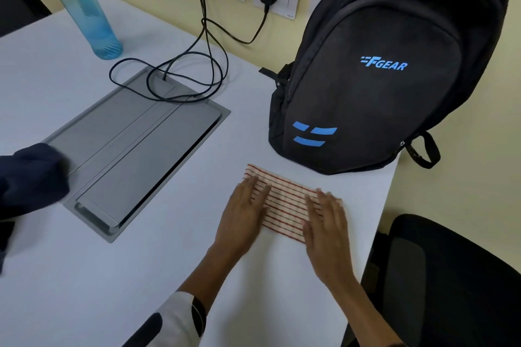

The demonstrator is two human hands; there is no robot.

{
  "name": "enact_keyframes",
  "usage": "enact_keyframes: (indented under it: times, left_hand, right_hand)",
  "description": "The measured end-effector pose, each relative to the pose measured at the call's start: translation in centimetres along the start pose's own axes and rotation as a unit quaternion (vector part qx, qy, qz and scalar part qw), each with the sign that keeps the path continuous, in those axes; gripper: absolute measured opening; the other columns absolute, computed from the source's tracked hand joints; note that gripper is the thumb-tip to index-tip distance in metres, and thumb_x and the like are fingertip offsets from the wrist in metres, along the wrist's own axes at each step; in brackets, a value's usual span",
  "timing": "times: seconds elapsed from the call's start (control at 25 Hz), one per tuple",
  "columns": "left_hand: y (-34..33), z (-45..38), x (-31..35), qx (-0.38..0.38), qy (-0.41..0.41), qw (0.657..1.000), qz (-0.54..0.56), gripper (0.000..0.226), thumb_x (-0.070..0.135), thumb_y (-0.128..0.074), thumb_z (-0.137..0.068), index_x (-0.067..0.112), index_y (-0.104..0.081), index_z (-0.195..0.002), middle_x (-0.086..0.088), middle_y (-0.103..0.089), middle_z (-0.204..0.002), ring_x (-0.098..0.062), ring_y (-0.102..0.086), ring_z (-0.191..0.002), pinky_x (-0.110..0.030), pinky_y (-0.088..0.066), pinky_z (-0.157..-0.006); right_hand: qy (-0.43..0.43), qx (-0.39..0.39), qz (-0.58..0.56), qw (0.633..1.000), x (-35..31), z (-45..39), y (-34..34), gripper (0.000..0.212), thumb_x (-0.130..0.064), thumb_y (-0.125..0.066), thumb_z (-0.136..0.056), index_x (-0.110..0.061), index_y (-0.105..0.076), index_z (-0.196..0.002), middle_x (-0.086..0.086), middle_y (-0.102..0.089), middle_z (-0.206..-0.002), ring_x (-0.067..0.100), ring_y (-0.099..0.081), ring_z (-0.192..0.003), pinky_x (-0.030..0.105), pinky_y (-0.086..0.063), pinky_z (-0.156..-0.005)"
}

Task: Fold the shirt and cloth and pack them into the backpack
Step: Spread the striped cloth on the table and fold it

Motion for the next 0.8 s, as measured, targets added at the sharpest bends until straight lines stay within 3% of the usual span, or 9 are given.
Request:
enact_keyframes:
  times: [0.12,0.2,0.32,0.52,0.64,0.72,0.8]
  left_hand:
    - [-1.8,-0.1,-1.3,-0.077,-0.005,0.996,-0.041,0.062,0.058,-0.007,-0.092,0.035,0.019,-0.143,0.001,0.034,-0.15,-0.019,0.032,-0.138,-0.035,0.002,-0.116]
    - [-2.4,-0.4,-2.2,-0.093,-0.002,0.994,-0.052,0.073,0.07,0.013,-0.079,0.03,0.031,-0.137,0.004,0.042,-0.143,-0.015,0.042,-0.129,-0.031,0.015,-0.113]
    - [-2.6,-1.3,-2.9,-0.11,0.001,0.991,-0.071,0.089,0.076,0.023,-0.065,0.021,0.037,-0.133,0.006,0.042,-0.141,-0.012,0.042,-0.128,-0.028,0.022,-0.109]
    - [-2.3,-2.1,-2.7,-0.109,0.007,0.993,-0.044,0.092,0.078,0.025,-0.063,0.022,0.033,-0.136,0.006,0.034,-0.147,-0.012,0.033,-0.135,-0.028,0.018,-0.111]
    - [-1.7,-0.6,-2.3,-0.096,0.005,0.994,-0.049,0.095,0.073,0.038,-0.058,0.024,0.027,-0.139,0.005,0.03,-0.149,-0.013,0.028,-0.138,-0.027,0.017,-0.112]
    - [-1.3,0.9,-2.5,-0.096,0.006,0.994,-0.055,0.088,0.069,0.035,-0.066,0.025,0.023,-0.142,0.003,0.024,-0.153,-0.014,0.024,-0.14,-0.029,0.015,-0.114]
    - [-0.6,2.4,-3.1,-0.088,0.019,0.994,-0.058,0.073,0.062,0.017,-0.082,0.024,0.02,-0.145,0.003,0.022,-0.156,-0.014,0.024,-0.142,-0.032,0.013,-0.117]
  right_hand:
    - [0.066,-0.087,0.097,0.989,-0.7,-0.6,-2.3,0.058,-0.048,-0.012,-0.1,-0.022,-0.026,-0.15,0.01,-0.026,-0.156,0.034,-0.018,-0.145,0.06,-0.012,-0.113]
    - [0.057,-0.128,0.123,0.983,-0.3,-0.7,-3.4,0.063,-0.055,-0.01,-0.098,-0.022,-0.03,-0.149,0.01,-0.029,-0.155,0.034,-0.022,-0.143,0.063,-0.011,-0.11]
    - [0.034,-0.157,0.125,0.979,0.0,-1.2,-3.8,0.067,-0.058,-0.01,-0.097,-0.021,-0.035,-0.147,0.011,-0.034,-0.152,0.035,-0.03,-0.14,0.064,-0.015,-0.108]
    - [0.017,-0.147,0.115,0.982,-0.1,-2.1,-3.8,0.066,-0.059,-0.011,-0.096,-0.022,-0.031,-0.147,0.011,-0.035,-0.152,0.035,-0.031,-0.14,0.065,-0.018,-0.109]
    - [0.017,-0.147,0.116,0.982,-0.1,-2.1,-4.0,0.068,-0.06,-0.011,-0.096,-0.021,-0.032,-0.148,0.011,-0.033,-0.152,0.035,-0.029,-0.141,0.066,-0.019,-0.109]
    - [0.019,-0.153,0.114,0.981,0.1,-2.0,-4.3,0.07,-0.06,-0.01,-0.095,-0.02,-0.031,-0.148,0.012,-0.033,-0.153,0.036,-0.028,-0.141,0.067,-0.019,-0.108]
    - [0.014,-0.152,0.115,0.982,0.1,-2.0,-4.2,0.07,-0.06,-0.007,-0.095,-0.019,-0.029,-0.148,0.013,-0.032,-0.153,0.038,-0.026,-0.141,0.067,-0.017,-0.109]
Point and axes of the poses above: each hand's wrist, its own z-axis away from the middle knuckle, its own y-axis out of the back of the hand, x = y × z, the point moved 3 cm from there along -z, towards the middle knuckle
